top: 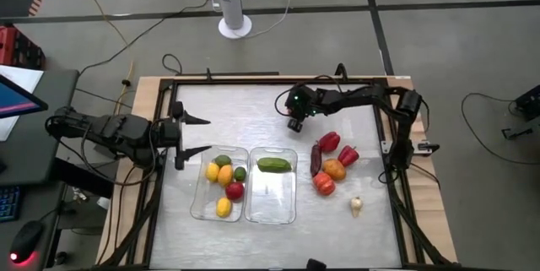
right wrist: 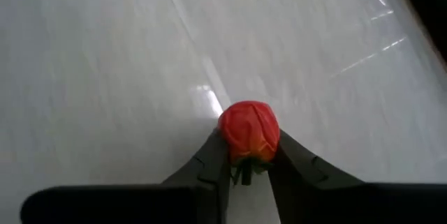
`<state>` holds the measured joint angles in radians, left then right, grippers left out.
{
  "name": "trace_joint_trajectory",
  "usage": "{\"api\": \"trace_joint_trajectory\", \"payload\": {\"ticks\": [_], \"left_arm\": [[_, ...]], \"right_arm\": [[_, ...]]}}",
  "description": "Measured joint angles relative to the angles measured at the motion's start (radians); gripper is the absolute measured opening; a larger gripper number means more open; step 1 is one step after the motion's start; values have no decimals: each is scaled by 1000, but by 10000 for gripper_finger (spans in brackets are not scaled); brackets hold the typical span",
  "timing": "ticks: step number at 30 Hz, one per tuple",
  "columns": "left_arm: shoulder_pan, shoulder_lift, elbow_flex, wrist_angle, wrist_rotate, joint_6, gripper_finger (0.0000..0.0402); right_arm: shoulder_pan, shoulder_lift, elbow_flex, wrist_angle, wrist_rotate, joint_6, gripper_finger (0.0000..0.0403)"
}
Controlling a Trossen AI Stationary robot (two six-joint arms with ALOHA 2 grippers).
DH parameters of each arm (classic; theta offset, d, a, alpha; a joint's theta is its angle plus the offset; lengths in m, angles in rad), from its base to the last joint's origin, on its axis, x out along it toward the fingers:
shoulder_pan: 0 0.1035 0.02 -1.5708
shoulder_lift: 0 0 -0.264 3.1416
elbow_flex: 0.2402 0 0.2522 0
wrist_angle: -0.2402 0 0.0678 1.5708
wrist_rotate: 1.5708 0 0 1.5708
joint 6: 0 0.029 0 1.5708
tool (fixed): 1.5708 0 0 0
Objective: Sort produce into baskets
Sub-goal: Put the tomato into the right transparent bin, then put the apple into the left transparent bin
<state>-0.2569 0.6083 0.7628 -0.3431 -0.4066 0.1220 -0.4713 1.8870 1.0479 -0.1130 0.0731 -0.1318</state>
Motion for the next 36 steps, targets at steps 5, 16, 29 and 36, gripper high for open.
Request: {"api": "trace_joint_trajectory", "payload": {"ticks": [5,16,29,36], "left_arm": [[0,1,0,-82,7,-54,320],[1,1,0,-69,-26,-62,320],[1,25,1,-71,-48,-71,320],[2,51,1,-67,-55,-25,320]], "right_arm": [[79,-43,108,-171,1,0,112],[395,-91,369,-152,-48,13,115],[587,129,564,26,-146,20,164],[562,163,668,-133,-124,32,291]]}}
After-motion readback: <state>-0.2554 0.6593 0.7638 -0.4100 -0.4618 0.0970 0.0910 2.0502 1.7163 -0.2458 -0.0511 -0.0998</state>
